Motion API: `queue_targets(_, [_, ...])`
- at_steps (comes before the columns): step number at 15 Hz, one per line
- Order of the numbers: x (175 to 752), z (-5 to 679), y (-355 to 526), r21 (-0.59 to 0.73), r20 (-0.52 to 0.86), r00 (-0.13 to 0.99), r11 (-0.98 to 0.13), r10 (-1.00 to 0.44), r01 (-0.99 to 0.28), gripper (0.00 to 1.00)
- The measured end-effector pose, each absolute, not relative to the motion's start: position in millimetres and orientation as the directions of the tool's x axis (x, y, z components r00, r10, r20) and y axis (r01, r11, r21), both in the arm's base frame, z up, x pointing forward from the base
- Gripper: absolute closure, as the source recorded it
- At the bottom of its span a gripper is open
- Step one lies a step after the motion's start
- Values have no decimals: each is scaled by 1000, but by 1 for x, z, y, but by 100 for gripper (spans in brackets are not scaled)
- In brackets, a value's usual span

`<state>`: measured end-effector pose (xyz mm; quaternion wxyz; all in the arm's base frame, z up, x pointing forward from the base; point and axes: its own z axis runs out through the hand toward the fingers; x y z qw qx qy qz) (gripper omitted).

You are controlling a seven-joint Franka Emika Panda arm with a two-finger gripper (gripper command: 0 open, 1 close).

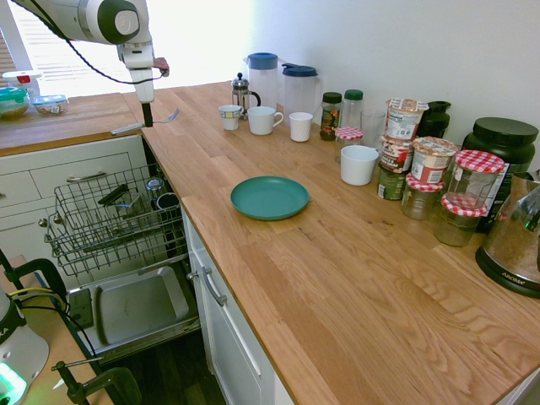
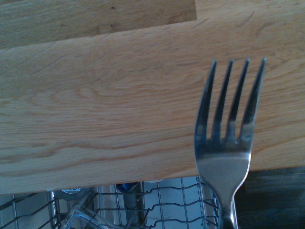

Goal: Put the fork in the dishwasher

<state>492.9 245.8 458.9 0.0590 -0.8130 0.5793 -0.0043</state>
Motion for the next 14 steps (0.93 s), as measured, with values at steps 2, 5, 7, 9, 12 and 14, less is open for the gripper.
queue_targets(2, [490,452,248,-90,-61,334,-328,-941,-940,100])
queue_targets(5, [474,432,276,-65,-50,359,-356,-932,-932,100])
queue_targets(7, [450,413,305,-53,-43,376,-374,-925,-926,100])
queue_targets(9, [421,390,333,-34,-33,391,-390,-920,-920,100])
queue_targets(12, [394,345,369,-1,-38,422,-422,-906,-907,100])
queue_targets(14, [385,313,383,21,-45,440,-441,-897,-897,100])
